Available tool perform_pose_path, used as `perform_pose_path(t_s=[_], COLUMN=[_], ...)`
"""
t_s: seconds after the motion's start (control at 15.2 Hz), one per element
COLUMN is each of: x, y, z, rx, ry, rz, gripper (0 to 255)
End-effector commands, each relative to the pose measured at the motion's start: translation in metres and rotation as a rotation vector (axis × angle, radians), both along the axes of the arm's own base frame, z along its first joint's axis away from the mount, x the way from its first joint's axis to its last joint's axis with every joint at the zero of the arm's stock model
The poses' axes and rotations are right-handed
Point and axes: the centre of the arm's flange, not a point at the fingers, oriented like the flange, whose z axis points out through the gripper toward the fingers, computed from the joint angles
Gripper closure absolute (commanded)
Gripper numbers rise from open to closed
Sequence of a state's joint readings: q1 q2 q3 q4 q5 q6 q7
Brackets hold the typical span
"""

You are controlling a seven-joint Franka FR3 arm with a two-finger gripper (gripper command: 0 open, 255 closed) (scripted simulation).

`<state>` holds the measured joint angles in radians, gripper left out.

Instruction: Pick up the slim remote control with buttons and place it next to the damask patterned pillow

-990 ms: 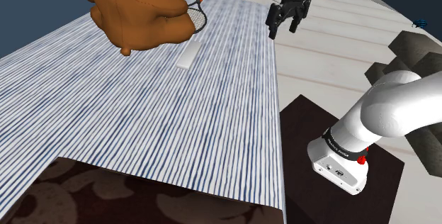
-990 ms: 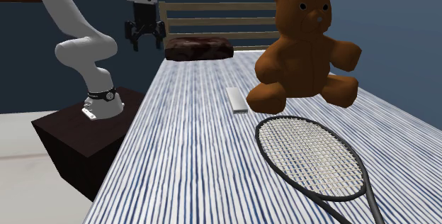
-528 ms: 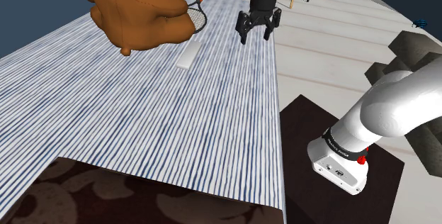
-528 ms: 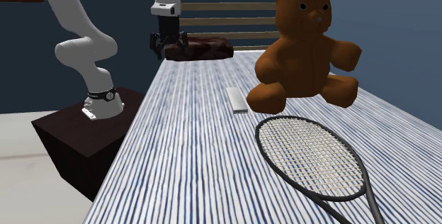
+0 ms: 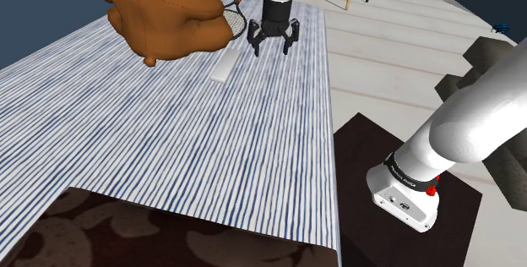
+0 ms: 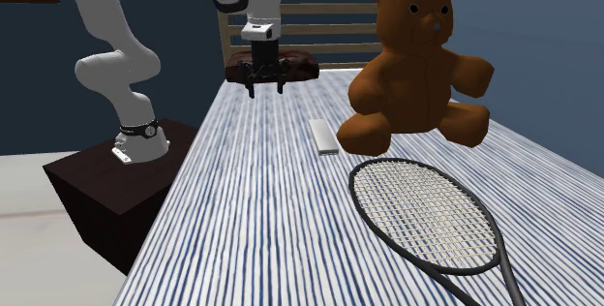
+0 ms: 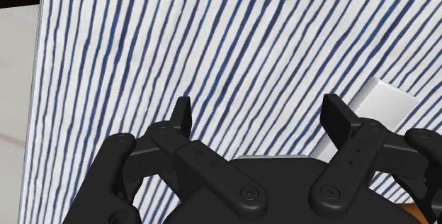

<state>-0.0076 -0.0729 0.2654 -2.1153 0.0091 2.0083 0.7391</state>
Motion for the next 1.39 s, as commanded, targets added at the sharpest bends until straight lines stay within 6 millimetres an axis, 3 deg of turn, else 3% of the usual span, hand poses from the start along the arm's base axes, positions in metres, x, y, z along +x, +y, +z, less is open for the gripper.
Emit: perform_pose_path(t_s=[0.0, 0.79, 1.32], x=[0.024, 0.159, 0.160], y=[0.008, 0.044, 0.044], z=[-0.011, -0.071, -0.111], rx=[0.006, 0.035, 0.035], ry=[-0.006, -0.039, -0.039], rz=[-0.041, -0.269, -0.269], gripper=[0, 0, 0])
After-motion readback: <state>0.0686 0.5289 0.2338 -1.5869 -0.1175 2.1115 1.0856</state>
